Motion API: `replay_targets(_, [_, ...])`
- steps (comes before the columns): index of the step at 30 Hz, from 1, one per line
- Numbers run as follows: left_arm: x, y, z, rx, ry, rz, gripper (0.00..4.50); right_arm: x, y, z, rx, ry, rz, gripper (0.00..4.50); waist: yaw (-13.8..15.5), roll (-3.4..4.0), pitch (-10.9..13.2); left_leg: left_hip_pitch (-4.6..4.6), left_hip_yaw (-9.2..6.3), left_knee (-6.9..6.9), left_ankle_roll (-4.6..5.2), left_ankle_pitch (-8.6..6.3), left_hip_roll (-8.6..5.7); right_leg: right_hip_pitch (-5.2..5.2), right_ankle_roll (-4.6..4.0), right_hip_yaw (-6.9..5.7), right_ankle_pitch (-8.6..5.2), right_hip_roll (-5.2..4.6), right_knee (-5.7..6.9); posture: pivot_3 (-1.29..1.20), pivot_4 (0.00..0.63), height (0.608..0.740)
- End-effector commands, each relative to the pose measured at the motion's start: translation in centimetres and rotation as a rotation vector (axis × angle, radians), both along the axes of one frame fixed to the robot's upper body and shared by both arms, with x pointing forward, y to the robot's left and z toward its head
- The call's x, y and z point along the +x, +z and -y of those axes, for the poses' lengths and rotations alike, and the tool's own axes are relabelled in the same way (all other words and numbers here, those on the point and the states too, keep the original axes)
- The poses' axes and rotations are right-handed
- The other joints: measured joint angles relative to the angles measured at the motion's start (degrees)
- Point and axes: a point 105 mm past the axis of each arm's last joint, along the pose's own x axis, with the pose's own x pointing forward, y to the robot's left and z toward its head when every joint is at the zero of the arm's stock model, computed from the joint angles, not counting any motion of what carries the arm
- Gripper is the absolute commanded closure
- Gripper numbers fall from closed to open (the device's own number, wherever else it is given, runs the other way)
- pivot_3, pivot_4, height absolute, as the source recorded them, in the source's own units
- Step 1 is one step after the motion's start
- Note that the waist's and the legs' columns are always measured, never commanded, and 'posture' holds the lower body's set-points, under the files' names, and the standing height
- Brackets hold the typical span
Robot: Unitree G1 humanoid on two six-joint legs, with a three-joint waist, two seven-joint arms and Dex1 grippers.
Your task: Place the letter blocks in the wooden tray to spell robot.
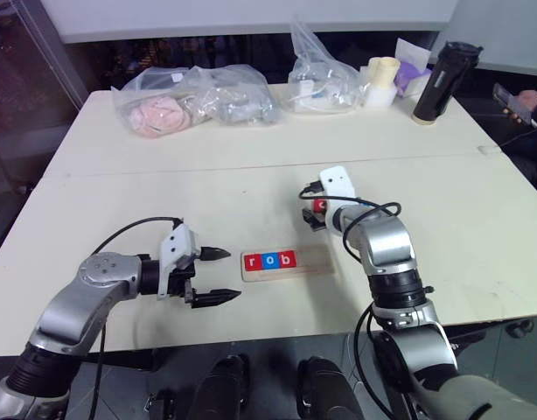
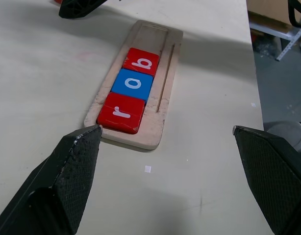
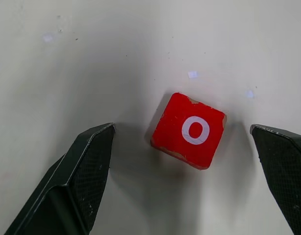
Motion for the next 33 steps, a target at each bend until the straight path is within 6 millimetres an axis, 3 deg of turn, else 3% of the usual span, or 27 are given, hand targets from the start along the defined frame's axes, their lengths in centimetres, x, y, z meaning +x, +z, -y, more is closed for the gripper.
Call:
replay_targets(1, [0.0, 0.8, 0.2, -0.001, -0.014, 0.045, 0.00, 0.7, 0.8, -0.5, 0.059, -0.026, 0.014, 0.03, -0.05, 0.00, 0.00, 0.01, 0.00, 0.00, 0.00, 0.00, 0.00, 0.00, 0.00, 0.00, 0.00, 0.00, 0.00, 0.00, 0.150, 0.725])
replay_targets(9, [0.0, 0.8, 0.3, -0.001, -0.009, 0.053, 0.00, 0.7, 0.0, -1.3, 0.147, -0.079, -0.059, 0.03, -0.05, 0.01, -0.01, 0.07, 0.01, 0.00, 0.00, 0.01, 0.03, 0.01, -0.05, 0.01, 0.03, 0.03, 0.06, 0.00, 0.150, 0.725])
replay_targets(12, [0.1, 0.8, 0.3, -0.002, -0.006, 0.055, 0.00, 0.5, -0.4, -1.3, 0.173, -0.106, -0.081, 0.87, -0.06, 0.01, -0.03, 0.07, 0.01, 0.00, 0.00, 0.01, 0.03, 0.02, -0.05, 0.01, 0.03, 0.03, 0.06, 0.00, 0.150, 0.725])
replay_targets(17, [0.1, 0.8, 0.4, -0.007, -0.004, 0.055, 0.00, 0.8, -0.2, -0.6, 0.174, -0.146, -0.071, 3.33, -0.14, 0.03, -0.04, 0.08, 0.01, 0.00, 0.00, 0.01, 0.03, 0.01, -0.05, 0.01, 0.03, 0.04, 0.06, 0.00, 0.150, 0.725])
replay_targets(23, [0.0, 0.8, 0.6, -0.011, -0.011, 0.055, 0.00, -0.3, 1.9, 0.2, 0.107, -0.065, -0.029, 3.35, -0.02, 0.03, -0.04, 0.08, 0.01, -0.02, 0.00, 0.01, 0.04, 0.01, -0.05, 0.01, 0.02, 0.04, 0.07, 0.00, 0.150, 0.725])
replay_targets(27, [-0.4, 0.6, 0.6, 0.009, -0.040, 0.052, 0.00, -3.3, 3.1, 2.0, 0.064, -0.019, -0.053, 3.35, 0.29, 0.04, -0.03, -0.05, 0.00, -0.03, 0.00, 0.01, 0.01, -0.09, -0.05, 0.01, 0.02, 0.00, 0.06, 0.00, 0.150, 0.725])
replay_targets(30, [-0.6, 0.7, 0.5, 0.010, -0.062, 0.050, 0.00, -6.2, 2.7, 3.5, 0.043, 0.021, -0.067, 3.35, 0.33, 0.01, -0.05, -0.08, -0.01, -0.03, 0.01, 0.00, 0.00, -0.07, -0.05, 0.01, 0.01, -0.03, 0.00, 0.00, 0.150, 0.725])
replay_targets(33, [-0.7, 0.9, 0.5, 0.000, -0.081, 0.064, 0.00, -7.8, 2.3, 4.1, 0.027, 0.048, -0.058, 3.35, 0.18, 0.02, -0.04, -0.07, -0.04, -0.07, 0.02, 0.00, 0.02, -0.05, -0.05, 0.01, 0.00, -0.10, -0.07, 0.00, 0.150, 0.725])
